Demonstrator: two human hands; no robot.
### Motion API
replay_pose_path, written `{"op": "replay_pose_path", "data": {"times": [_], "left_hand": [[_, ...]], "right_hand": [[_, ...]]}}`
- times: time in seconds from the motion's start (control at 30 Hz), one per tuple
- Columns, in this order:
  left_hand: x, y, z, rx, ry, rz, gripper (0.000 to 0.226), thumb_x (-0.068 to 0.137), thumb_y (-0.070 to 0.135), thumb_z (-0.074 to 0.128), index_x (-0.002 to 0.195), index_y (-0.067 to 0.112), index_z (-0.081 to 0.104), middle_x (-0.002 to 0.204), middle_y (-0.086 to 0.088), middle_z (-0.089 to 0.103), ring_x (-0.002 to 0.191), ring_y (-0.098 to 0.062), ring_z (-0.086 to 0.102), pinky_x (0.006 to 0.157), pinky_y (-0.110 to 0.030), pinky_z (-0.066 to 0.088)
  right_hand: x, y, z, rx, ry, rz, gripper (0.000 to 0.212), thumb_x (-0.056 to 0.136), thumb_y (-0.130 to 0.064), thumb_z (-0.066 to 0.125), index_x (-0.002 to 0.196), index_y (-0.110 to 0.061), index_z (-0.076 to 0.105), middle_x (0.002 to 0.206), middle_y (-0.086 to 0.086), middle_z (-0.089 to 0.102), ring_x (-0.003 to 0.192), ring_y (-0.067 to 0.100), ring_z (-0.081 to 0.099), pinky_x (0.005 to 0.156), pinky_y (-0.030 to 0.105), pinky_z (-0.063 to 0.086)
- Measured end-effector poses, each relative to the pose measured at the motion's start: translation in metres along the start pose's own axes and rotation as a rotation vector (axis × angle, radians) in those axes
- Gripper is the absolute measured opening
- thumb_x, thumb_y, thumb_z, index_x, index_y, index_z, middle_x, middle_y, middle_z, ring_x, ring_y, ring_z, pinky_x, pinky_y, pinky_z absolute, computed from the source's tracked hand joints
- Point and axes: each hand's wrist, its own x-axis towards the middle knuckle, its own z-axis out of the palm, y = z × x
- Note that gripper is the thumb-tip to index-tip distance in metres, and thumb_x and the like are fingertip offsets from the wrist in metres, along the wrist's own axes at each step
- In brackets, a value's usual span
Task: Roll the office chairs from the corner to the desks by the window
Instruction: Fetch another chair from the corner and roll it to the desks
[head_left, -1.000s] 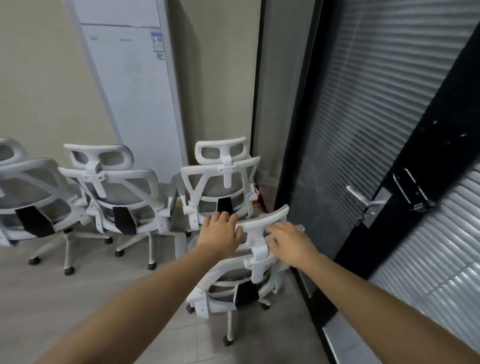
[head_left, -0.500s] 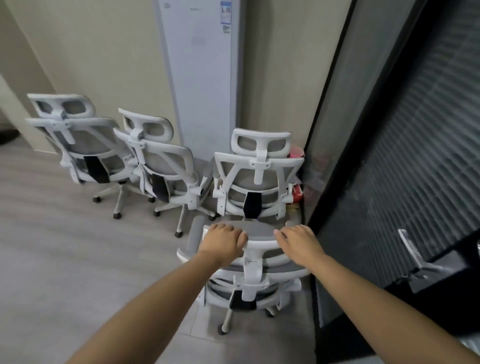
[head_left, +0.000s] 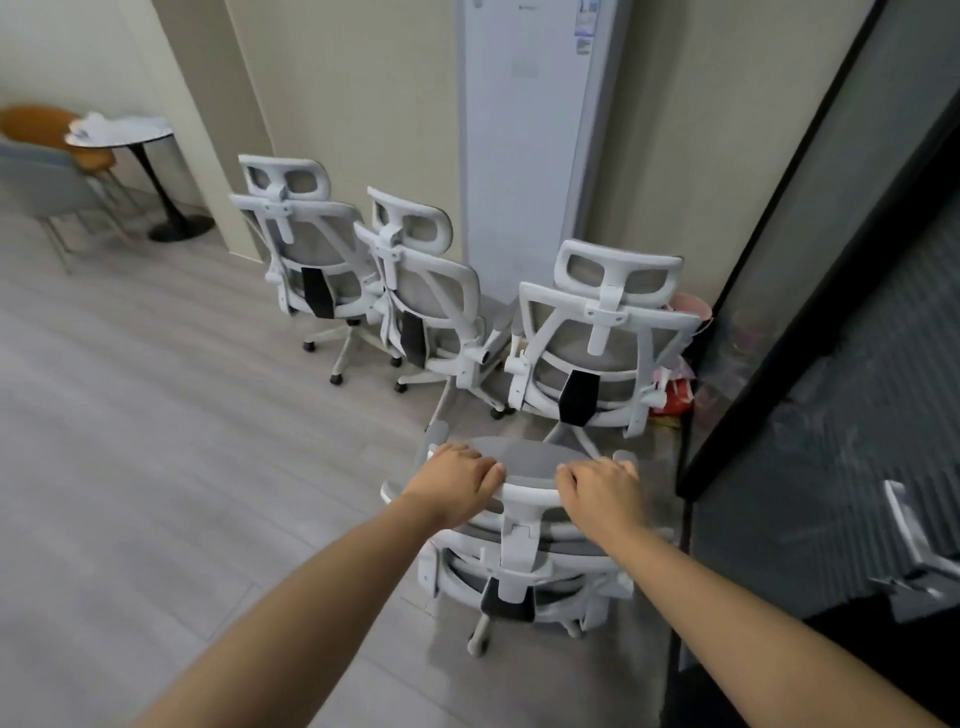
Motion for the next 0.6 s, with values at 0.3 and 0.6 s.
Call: {"op": "replay_pose_path", "data": {"times": [0.3, 0.6], "left_hand": [[-0.15, -0.049, 0.006, 0.008, 0.093, -0.058, 0.048, 0.104, 0.041, 0.025, 0.084, 0.019, 0.063, 0.081, -0.002, 0.063, 0.086, -0.02, 0.053, 0.087, -0.036, 0.039], [-0.331, -0.129, 0.009, 0.087, 0.254, -0.304, 0.047, 0.1, 0.043, 0.02, 0.083, 0.022, 0.059, 0.083, 0.001, 0.063, 0.085, -0.021, 0.053, 0.091, -0.038, 0.041]], "right_hand": [[-0.08, -0.109, 0.006, 0.096, 0.121, -0.119, 0.042, 0.089, -0.038, 0.039, 0.053, -0.02, 0.054, 0.054, -0.002, 0.059, 0.057, 0.021, 0.054, 0.066, 0.035, 0.042], [-0.156, -0.276, 0.003, 0.231, 0.153, -0.307, 0.042, 0.085, -0.041, 0.041, 0.052, -0.018, 0.054, 0.052, 0.0, 0.06, 0.049, 0.026, 0.056, 0.049, 0.026, 0.035]]}}
